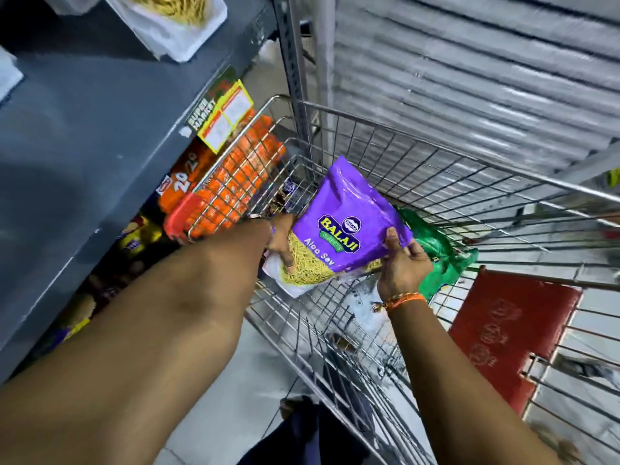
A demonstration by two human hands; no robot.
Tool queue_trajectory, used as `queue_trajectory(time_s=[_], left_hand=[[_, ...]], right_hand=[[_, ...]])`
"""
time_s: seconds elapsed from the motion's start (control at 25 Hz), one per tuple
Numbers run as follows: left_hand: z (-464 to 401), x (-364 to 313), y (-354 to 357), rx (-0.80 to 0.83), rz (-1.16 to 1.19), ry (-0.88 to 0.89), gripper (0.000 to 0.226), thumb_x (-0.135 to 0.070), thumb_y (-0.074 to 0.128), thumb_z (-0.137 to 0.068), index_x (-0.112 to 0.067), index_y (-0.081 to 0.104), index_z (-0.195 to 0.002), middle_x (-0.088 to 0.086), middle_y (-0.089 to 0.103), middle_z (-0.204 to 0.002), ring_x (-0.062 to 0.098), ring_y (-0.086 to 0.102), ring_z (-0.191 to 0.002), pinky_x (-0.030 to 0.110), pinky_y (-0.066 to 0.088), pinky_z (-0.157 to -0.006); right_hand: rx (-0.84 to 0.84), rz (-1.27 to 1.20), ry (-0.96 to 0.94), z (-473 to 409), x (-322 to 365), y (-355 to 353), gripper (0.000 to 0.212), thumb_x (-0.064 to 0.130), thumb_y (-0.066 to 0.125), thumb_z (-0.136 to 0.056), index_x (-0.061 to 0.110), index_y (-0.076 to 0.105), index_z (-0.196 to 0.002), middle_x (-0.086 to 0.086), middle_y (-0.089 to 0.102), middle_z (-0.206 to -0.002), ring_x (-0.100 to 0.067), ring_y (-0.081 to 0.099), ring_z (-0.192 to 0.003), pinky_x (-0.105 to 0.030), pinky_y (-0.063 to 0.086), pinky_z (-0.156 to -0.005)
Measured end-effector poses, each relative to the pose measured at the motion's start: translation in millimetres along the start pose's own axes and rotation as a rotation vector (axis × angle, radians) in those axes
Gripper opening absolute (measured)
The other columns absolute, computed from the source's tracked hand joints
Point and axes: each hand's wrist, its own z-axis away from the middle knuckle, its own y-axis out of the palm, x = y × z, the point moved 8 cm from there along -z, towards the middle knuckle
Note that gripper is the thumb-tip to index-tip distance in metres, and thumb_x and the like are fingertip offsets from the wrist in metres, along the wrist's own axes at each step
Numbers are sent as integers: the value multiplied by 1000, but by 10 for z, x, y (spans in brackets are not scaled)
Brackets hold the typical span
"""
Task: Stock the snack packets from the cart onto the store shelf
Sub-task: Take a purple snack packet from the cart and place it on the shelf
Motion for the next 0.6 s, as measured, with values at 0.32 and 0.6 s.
queue_trajectory(time_s=[0.32,0.6], left_hand=[[1066,-314,-666,-236,123,-11,92,-39,101,-42,-13,64,-122,0,69,-118,20,65,-100,29,52,-97],[2285,-193,-1272,-543,499,155,98,-21,102,-39,-14,63,-128,-3,70,-121,14,64,-107,29,51,-102]], right_hand=[[213,61,-177,472,1134,888,18,3,71,-82,17,62,-73,12,65,-58,-2,52,-54,-22,43,-59],[590,126,-355,1544,2080,2213,13,-3,67,-83,10,65,-83,12,71,-62,2,58,-58,-14,49,-63]])
